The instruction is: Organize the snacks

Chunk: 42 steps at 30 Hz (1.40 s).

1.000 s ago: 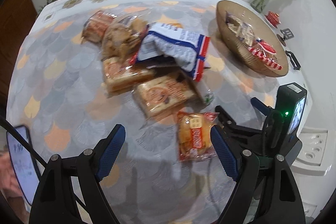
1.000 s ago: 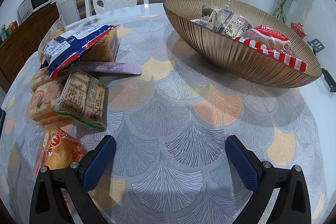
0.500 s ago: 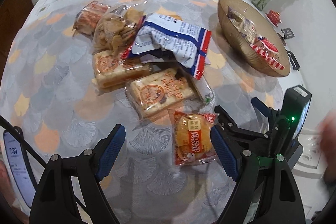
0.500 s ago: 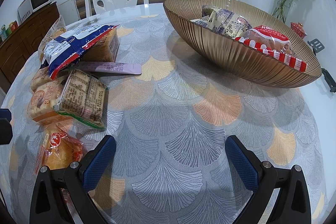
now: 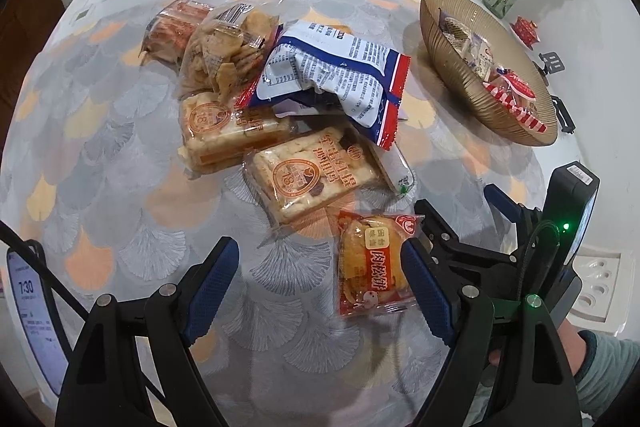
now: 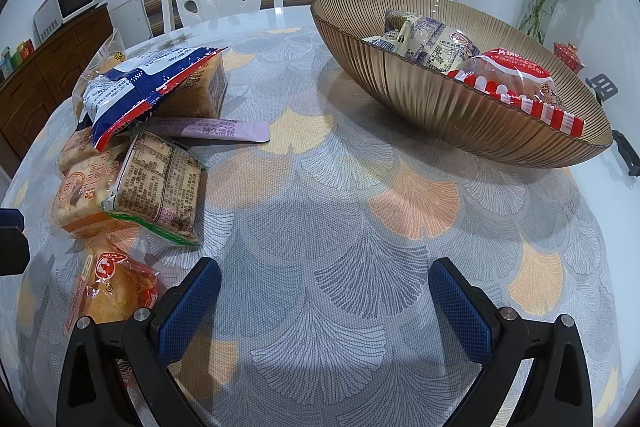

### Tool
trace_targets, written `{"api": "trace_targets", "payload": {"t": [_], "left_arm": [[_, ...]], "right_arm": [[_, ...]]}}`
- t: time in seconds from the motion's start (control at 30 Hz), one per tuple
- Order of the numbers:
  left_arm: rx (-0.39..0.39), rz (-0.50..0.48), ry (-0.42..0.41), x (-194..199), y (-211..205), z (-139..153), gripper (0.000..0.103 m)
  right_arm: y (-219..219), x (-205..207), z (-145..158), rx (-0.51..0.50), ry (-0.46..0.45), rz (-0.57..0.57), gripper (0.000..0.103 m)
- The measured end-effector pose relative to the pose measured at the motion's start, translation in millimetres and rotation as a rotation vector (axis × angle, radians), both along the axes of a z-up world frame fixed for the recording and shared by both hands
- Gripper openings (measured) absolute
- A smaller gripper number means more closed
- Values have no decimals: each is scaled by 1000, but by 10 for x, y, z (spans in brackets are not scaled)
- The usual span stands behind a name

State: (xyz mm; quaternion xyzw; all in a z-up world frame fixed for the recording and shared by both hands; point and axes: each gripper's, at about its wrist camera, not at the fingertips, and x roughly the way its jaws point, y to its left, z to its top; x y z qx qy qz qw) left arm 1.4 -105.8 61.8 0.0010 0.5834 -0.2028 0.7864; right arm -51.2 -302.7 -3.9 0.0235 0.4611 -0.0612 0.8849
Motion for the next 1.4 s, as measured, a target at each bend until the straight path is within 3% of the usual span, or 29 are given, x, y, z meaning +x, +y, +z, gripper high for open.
{"api": "trace_targets", "payload": {"t": [0.03,0.2,0.43,0.57,0.7,0.8,0.93,1.1,1.3,1.37,1.4], "left_arm": [[2,0,1,2,6,-4,82],[11,10,-1,12,46,0,82],[15,33,-27,20,239,60,82],[-37,71,-13,69,541,92,82],[-52,68,-27,95,706,161,82],[-55,35,-42,146,676,188,82],[-61,-56,-32,238,481,74,82],[-77,-160,4,369,285,-111,80],[-95,-199,17,504,190,-190,80],[-108,-201,24,559,159,-227,80],[-108,-203,27,579,160,-241,80]], "right_arm": [[-3,11,-1,7,12,-7,103],[-26,242,54,53,267,-20,103],[-47,419,49,61,428,61,103],[-24,428,148,51,416,94,103],[113,246,570,75,272,155,103],[207,204,756,126,232,188,103],[407,271,733,202,284,308,103],[645,237,636,145,295,474,103],[633,444,498,204,350,449,100],[598,500,407,271,395,414,87],[595,526,336,320,425,387,85]]}}
